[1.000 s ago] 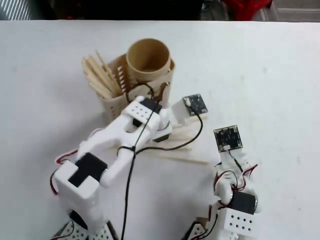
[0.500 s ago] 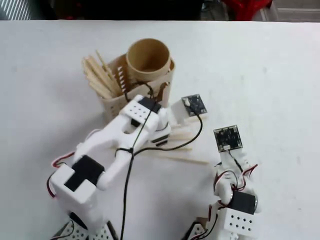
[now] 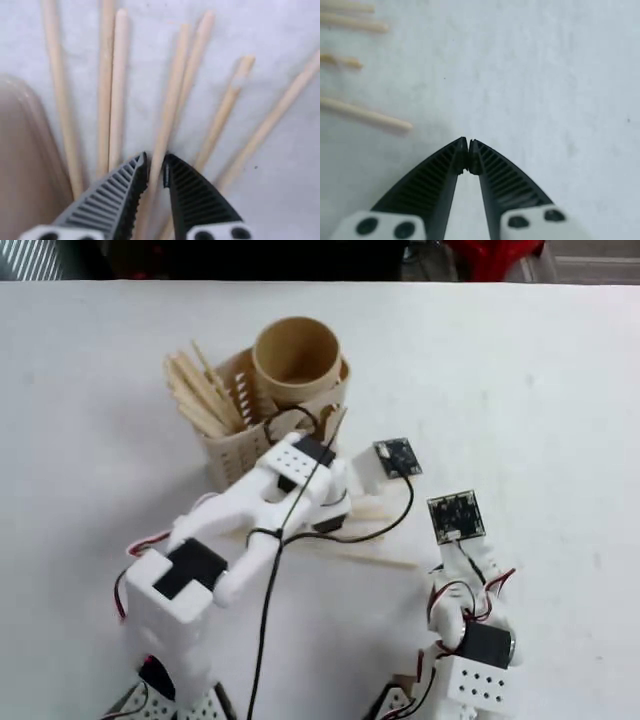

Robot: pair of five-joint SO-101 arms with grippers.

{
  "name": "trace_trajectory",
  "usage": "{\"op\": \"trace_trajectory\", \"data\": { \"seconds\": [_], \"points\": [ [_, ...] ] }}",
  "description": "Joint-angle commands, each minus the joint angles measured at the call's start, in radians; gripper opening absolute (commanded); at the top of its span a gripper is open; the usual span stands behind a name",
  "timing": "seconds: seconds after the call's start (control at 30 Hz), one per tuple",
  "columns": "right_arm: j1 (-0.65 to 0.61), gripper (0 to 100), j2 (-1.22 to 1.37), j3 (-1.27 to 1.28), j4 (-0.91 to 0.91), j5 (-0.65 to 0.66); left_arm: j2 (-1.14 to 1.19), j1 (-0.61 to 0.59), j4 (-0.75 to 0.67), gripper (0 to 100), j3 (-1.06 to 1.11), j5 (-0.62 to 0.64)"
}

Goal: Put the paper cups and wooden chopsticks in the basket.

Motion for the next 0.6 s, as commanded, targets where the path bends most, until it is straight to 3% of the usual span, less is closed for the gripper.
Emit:
{"op": "trace_trajectory", "data": {
  "seconds": [0.0, 0.57],
  "points": [
    [-0.001, 1.8, -0.008, -0.005, -0.019, 0.003, -0.004, -0.008, -0.003, 2, -0.057, 0.0],
    [-0.001, 1.8, -0.008, -0.005, -0.021, 0.003, -0.328, -0.008, 0.115, 2, -0.057, 0.011]
  ]
}}
